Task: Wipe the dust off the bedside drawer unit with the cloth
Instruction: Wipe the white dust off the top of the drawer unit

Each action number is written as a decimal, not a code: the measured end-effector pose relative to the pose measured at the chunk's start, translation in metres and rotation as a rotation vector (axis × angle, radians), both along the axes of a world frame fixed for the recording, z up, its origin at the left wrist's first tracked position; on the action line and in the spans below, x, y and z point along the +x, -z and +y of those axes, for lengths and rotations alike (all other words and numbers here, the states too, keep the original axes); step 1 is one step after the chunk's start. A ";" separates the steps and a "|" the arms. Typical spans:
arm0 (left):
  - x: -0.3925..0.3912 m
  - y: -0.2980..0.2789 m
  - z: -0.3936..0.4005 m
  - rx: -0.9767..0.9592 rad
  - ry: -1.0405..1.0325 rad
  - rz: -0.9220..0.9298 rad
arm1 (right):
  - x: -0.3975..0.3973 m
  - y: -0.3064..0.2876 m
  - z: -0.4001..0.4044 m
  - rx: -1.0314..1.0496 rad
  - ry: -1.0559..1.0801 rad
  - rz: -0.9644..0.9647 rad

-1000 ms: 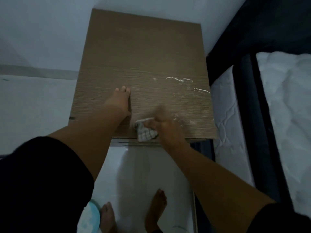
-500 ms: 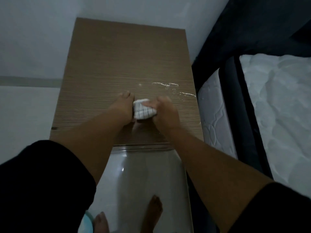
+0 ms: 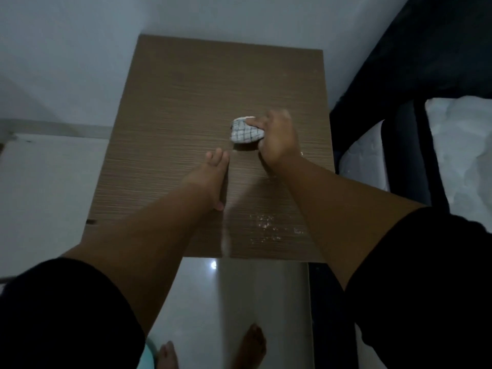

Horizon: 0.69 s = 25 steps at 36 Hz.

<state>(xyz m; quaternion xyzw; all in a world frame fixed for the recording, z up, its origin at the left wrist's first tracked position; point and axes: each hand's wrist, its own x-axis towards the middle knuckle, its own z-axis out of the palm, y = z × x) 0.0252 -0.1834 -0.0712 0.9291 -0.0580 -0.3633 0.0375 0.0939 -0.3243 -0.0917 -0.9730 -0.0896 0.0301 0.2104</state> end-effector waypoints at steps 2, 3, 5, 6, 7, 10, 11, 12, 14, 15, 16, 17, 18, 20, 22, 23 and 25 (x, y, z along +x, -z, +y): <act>0.001 0.000 -0.001 0.003 0.003 0.004 | 0.008 0.004 0.001 -0.010 0.011 0.044; 0.001 0.000 -0.001 0.003 0.007 0.003 | 0.010 0.005 0.001 -0.025 0.012 0.076; 0.001 0.001 -0.001 0.006 0.008 0.001 | 0.012 0.008 0.001 -0.010 0.021 0.119; 0.001 0.001 0.000 0.006 0.007 0.000 | 0.012 0.009 0.001 0.010 0.029 0.125; 0.001 0.001 0.000 0.007 0.008 -0.002 | 0.010 0.010 0.002 0.028 0.034 0.117; 0.001 0.000 0.000 0.012 0.003 -0.002 | -0.002 0.014 0.001 0.089 0.068 0.117; 0.001 0.000 -0.001 0.014 -0.001 -0.003 | -0.008 0.014 0.000 0.110 0.088 0.133; 0.001 0.001 -0.001 0.016 -0.004 -0.005 | -0.015 0.016 -0.001 0.124 0.090 0.142; 0.000 0.001 -0.002 0.019 -0.008 -0.006 | -0.031 0.017 -0.003 0.136 0.057 0.122; 0.000 0.001 -0.002 0.024 -0.006 -0.011 | -0.038 0.018 -0.004 0.136 0.045 0.111; -0.001 0.001 -0.002 0.029 -0.002 -0.018 | -0.046 0.019 -0.005 0.143 0.048 0.111; -0.001 0.001 -0.001 0.032 0.001 -0.024 | -0.053 0.019 -0.006 0.154 0.051 0.120; -0.002 0.001 -0.001 0.032 0.003 -0.030 | -0.061 0.018 -0.007 0.160 0.046 0.127; -0.005 0.000 -0.001 0.036 0.007 -0.038 | -0.078 0.015 -0.009 0.142 0.009 0.115; -0.008 -0.002 -0.003 0.042 0.009 -0.041 | -0.093 0.010 -0.012 0.088 -0.035 0.103; -0.009 -0.002 -0.005 0.049 0.011 -0.044 | -0.101 0.008 -0.014 0.057 -0.047 0.120; -0.011 -0.003 -0.007 0.064 0.015 -0.059 | -0.114 0.005 -0.014 0.032 -0.050 0.160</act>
